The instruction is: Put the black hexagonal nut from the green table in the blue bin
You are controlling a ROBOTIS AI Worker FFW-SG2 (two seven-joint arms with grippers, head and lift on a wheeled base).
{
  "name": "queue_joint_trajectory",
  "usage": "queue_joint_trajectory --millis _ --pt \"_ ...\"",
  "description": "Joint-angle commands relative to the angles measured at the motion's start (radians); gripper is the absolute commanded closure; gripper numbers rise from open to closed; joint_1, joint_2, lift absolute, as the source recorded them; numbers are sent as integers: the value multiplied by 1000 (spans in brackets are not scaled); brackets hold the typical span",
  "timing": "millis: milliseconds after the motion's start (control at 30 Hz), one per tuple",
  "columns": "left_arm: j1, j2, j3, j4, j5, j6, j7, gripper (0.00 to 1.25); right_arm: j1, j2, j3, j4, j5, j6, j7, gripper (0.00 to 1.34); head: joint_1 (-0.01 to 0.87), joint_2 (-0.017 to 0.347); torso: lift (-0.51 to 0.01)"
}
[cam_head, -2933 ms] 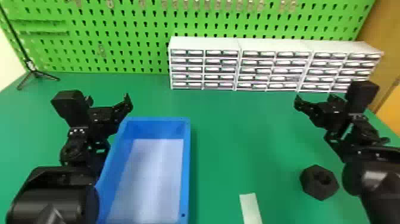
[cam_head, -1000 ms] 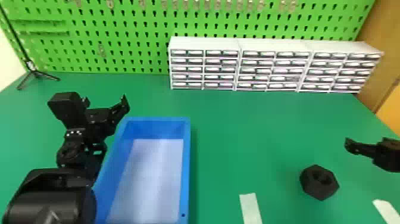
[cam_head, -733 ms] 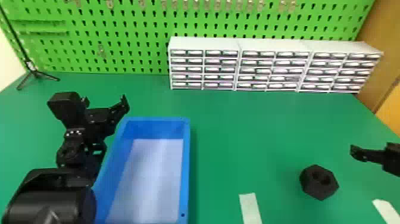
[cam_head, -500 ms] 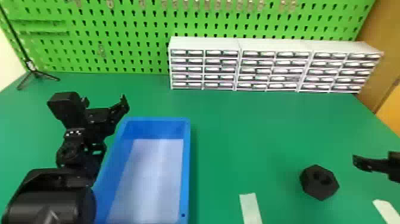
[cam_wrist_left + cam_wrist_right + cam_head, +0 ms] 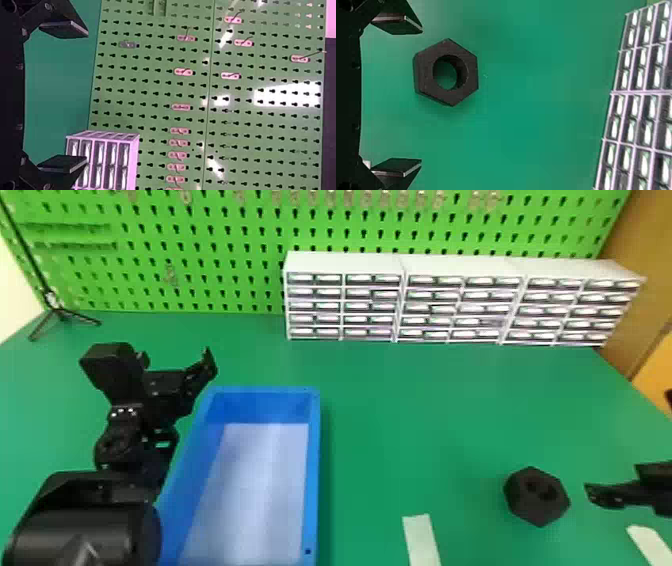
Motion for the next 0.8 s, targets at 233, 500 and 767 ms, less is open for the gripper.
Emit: queue_joint_trajectory --millis 233,500,767 --pt "3 0 3 0 -3 0 1 162 -4 -22 55 39 59 6 86 124 686 28 -96" --pt "4 0 3 0 -1 0 0 162 -21 -42 93 66 110 8 117 125 686 28 -96" --pt "6 0 4 0 0 0 0 162 -35 -51 104 76 133 8 117 125 686 28 -96"
